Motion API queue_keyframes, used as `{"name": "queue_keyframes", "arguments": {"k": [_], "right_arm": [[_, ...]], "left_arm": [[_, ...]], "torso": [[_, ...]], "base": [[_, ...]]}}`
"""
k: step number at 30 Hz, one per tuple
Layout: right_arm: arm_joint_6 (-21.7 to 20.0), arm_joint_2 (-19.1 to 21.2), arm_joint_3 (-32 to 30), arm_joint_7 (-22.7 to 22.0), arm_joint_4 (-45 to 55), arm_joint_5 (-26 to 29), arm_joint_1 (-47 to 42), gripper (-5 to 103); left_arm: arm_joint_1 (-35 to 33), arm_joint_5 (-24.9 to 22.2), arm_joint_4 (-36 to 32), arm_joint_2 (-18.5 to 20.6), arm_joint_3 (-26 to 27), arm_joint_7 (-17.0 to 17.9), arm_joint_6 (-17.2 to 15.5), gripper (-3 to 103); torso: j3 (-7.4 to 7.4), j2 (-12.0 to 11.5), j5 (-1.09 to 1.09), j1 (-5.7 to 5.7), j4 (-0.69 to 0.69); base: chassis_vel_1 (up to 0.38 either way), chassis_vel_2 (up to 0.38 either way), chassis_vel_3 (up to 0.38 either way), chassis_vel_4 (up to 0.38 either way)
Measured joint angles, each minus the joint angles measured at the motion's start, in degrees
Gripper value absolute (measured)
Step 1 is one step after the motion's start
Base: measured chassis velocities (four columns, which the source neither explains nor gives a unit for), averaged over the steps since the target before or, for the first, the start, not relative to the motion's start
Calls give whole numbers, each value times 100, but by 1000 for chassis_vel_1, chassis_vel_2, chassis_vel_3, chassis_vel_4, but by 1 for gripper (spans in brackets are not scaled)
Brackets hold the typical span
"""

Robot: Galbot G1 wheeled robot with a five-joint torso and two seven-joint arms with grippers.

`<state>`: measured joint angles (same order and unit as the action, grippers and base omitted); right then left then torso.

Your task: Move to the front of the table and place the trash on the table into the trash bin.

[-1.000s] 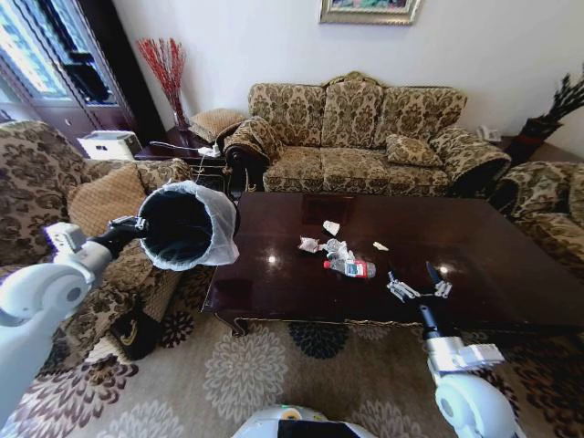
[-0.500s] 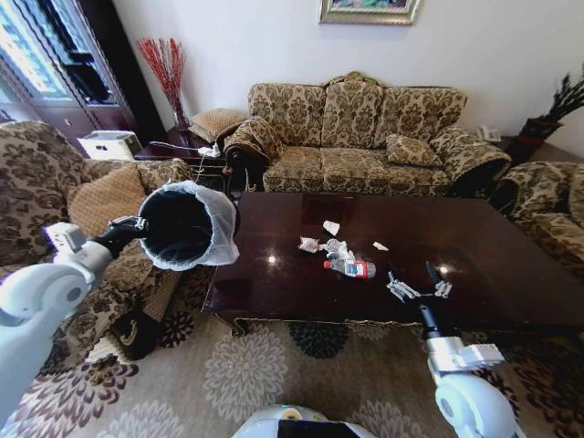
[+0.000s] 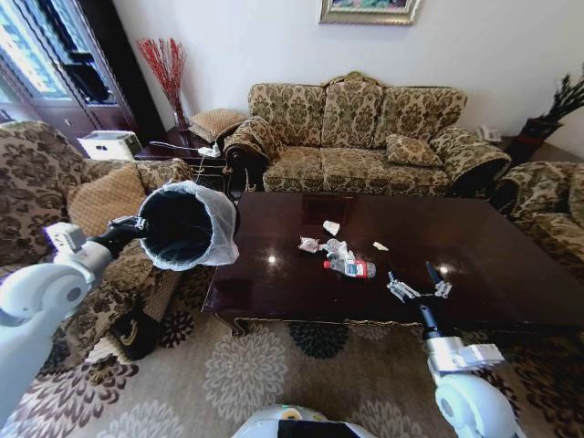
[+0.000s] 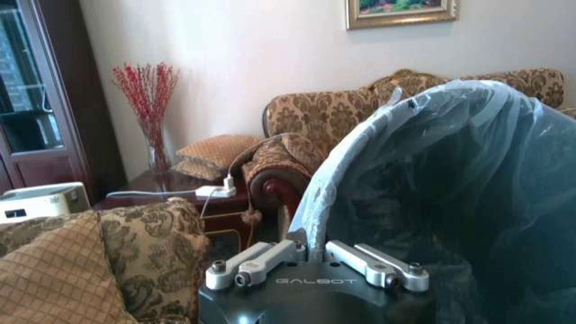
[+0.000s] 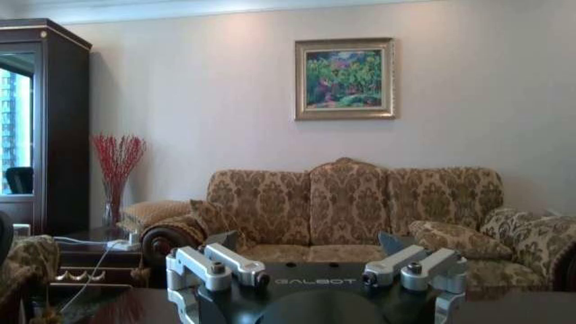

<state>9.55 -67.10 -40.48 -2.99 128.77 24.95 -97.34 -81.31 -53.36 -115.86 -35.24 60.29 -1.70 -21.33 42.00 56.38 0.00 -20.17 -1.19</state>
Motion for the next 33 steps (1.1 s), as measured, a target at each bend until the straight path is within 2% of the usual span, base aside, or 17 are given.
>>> {"name": "queue_keyframes", "arguments": {"k": [25, 29, 31, 33], "right_arm": [[-44, -7, 11, -5, 12, -8, 0, 100], [-492, -105, 149, -144, 273, -227, -3, 100], [-950, -208, 292, -300, 542, -453, -9, 100], [-983, -215, 301, -306, 579, -464, -8, 100]], "left_arm": [[-12, 23, -35, -40, 0, 3, 0, 0], [-144, 275, -388, -460, -108, 79, -55, 0], [-277, 533, -751, -900, -232, 156, -130, 0], [-296, 544, -818, -1037, -241, 149, -138, 0]], "torso": [[0, 0, 1, 0, 0], [0, 0, -1, 0, -1], [0, 0, -3, 0, 0], [0, 0, -4, 1, -1]], "base": [[0, 0, 0, 0], [0, 0, 0, 0], [0, 0, 0, 0], [0, 0, 0, 0]]}}
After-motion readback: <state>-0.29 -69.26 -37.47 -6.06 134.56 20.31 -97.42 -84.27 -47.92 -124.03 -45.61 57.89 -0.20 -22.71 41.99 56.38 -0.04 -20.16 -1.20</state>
